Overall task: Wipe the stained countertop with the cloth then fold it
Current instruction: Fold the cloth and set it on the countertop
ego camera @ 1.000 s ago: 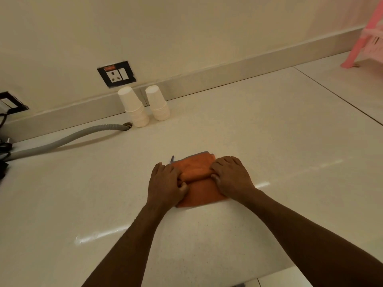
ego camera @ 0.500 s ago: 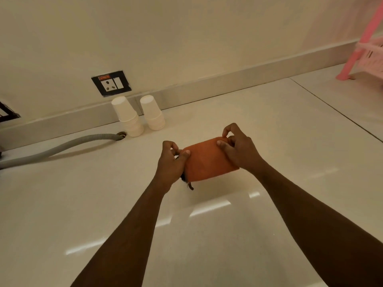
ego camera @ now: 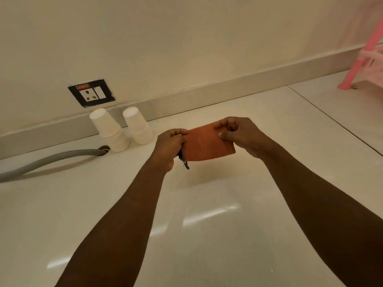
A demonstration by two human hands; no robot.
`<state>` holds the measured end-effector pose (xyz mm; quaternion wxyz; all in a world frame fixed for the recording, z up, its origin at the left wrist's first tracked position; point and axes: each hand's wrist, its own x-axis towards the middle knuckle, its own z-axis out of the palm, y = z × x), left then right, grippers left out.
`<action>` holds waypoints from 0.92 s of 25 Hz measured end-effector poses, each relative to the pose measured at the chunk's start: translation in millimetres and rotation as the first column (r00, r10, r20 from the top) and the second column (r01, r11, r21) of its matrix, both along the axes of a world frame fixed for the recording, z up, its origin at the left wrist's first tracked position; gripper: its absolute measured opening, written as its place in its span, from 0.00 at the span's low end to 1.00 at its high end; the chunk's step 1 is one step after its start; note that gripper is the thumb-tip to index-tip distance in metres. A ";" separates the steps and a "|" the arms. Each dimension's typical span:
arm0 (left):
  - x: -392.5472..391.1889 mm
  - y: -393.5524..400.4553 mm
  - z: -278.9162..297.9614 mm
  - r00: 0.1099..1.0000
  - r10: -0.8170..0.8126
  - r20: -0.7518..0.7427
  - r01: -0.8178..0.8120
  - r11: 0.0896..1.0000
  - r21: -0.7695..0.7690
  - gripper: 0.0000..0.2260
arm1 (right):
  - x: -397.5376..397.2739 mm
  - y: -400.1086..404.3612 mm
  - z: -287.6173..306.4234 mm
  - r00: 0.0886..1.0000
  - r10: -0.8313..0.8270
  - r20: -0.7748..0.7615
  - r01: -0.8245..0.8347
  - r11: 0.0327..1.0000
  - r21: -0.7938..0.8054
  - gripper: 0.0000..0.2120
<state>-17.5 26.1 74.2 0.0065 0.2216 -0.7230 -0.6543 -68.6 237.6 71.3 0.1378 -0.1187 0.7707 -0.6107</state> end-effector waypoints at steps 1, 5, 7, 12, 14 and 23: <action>-12.4 1.9 -5.2 1.000 0.021 -0.020 -0.022 0.998 -0.062 0.13 | -10.8 -4.8 -3.2 0.999 -0.045 -0.023 0.045 0.999 0.003 0.10; -60.8 8.9 -32.0 0.996 0.080 -0.026 -0.084 0.900 -0.427 0.13 | -51.6 -28.2 -30.1 0.970 -0.222 -0.097 0.234 0.961 0.146 0.09; -73.9 9.3 -48.6 1.000 -0.010 0.024 0.021 0.821 -0.570 0.11 | -64.8 -34.5 -50.3 0.971 -0.166 -0.171 0.212 0.931 0.298 0.10; -64.8 6.7 -91.0 0.896 -0.260 0.359 0.420 0.241 -0.875 0.32 | -64.7 -30.4 -90.8 0.922 0.278 -0.268 0.081 0.539 0.839 0.28; -59.2 6.5 -99.7 0.875 -0.271 0.400 0.454 0.178 -0.873 0.36 | -61.6 -29.5 -96.5 0.905 0.353 -0.236 0.051 0.461 0.886 0.30; -88.5 7.6 -98.2 0.855 -0.217 0.472 0.514 0.228 -0.827 0.37 | -93.5 -36.0 -97.6 0.918 0.368 -0.149 -0.005 0.388 0.922 0.31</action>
